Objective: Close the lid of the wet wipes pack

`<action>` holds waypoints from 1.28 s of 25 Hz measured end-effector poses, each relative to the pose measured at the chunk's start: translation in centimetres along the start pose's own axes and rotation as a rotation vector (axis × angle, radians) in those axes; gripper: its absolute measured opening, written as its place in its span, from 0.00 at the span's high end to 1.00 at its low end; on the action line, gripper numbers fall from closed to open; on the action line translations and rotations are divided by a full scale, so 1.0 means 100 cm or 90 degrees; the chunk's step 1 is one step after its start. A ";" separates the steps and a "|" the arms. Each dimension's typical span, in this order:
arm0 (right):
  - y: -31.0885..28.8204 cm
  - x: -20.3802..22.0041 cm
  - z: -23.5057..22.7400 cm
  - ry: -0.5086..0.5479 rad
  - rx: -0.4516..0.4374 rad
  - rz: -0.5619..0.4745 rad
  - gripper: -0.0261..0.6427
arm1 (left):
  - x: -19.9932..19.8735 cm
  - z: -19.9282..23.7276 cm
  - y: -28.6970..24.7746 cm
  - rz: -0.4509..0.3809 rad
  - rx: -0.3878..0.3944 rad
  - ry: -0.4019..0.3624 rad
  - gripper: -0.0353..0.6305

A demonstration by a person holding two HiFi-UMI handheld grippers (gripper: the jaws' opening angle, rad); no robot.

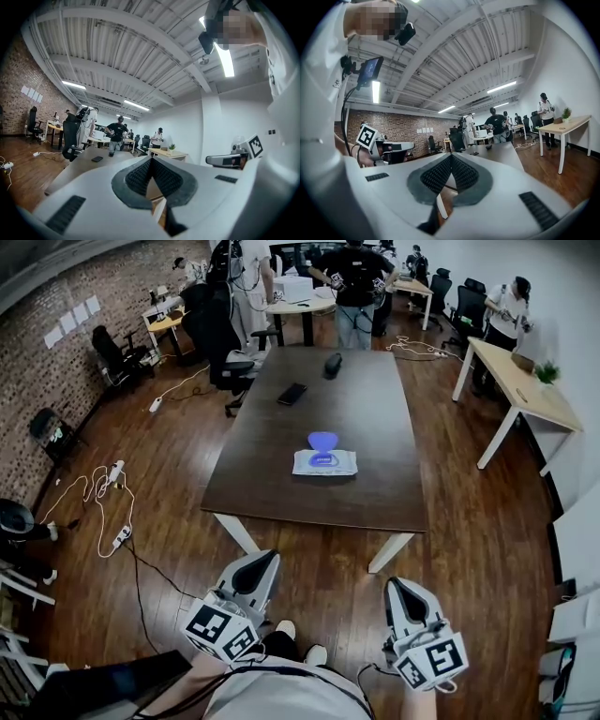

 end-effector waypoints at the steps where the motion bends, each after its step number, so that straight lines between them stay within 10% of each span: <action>1: 0.001 0.000 -0.003 0.000 0.002 0.001 0.95 | 0.000 -0.002 -0.003 0.000 0.002 0.000 0.95; 16: -0.025 -0.004 -0.023 0.008 0.023 0.002 0.95 | -0.005 0.016 -0.046 -0.015 0.031 0.009 0.95; 32: -0.194 -0.021 -0.057 0.026 0.017 0.039 0.95 | -0.015 0.152 -0.151 -0.011 0.042 0.047 0.95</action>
Point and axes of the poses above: the fingertips, and each gripper's own axes: y backward along the fingers, z to its left, x out of its underside, the point moved 5 cm from there along y, backward along the fingers, and after that the axes turned 3 degrees about x, right-handed, at the moved point
